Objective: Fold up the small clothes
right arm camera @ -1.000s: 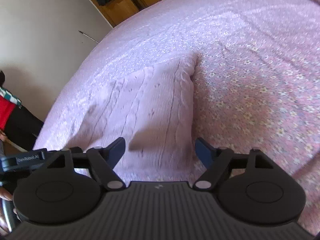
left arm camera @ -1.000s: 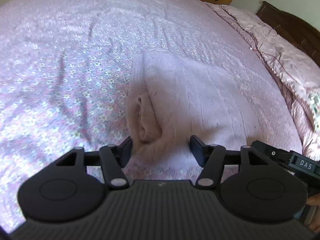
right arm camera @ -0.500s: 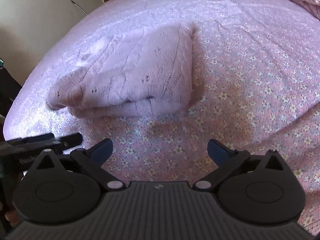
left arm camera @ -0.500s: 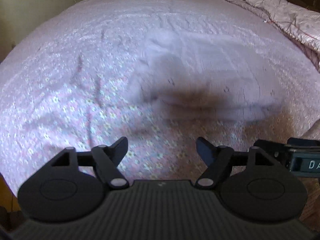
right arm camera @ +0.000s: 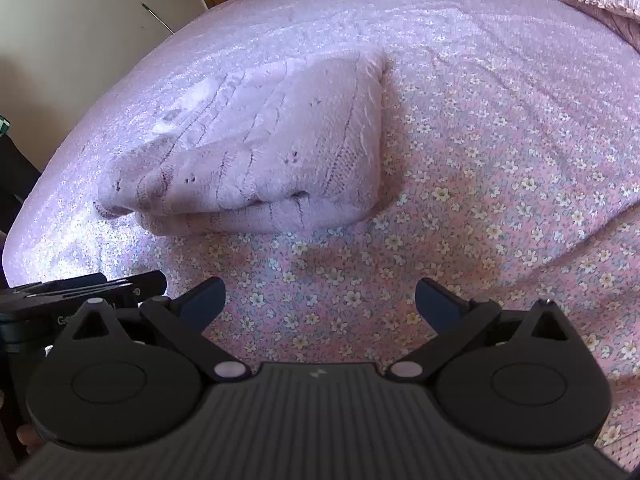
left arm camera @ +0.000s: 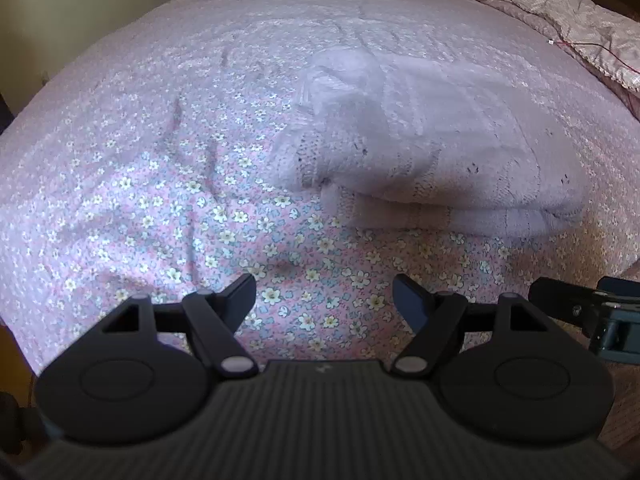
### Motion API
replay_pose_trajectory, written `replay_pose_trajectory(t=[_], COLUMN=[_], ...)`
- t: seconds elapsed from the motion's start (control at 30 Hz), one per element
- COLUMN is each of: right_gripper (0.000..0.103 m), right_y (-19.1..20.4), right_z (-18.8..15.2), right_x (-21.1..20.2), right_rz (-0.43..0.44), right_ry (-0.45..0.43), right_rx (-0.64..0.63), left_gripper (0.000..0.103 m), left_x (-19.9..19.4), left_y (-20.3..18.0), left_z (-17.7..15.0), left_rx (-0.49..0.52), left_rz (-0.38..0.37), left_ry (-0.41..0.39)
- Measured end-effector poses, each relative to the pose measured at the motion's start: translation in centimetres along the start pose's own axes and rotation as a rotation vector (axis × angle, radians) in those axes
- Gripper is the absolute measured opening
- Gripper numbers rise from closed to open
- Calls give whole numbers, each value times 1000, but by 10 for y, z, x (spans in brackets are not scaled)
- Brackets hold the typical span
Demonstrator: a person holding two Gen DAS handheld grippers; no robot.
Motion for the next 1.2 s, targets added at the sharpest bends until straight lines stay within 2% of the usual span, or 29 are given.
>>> replay_pose_trajectory(t=[1.2], right_gripper=[103], right_y=[3], right_z=[-1], right_x=[-4], right_rz=[3], right_ry=[-16], right_rx=[-9], left_gripper=[76], left_x=[-7], left_y=[-8], left_z=[2], left_rx=[31], left_rz=[13], left_ry=[-35])
Point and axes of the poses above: each gripper's, at about its wrist camera, not at the fingertips, and x roughly the way its jaws point, y to its left, z to its top, the point moved 1 cm from there along x, roughly the way its jaws point, and after that the axes turned 13 degrees about x, right-handed, at the moved point
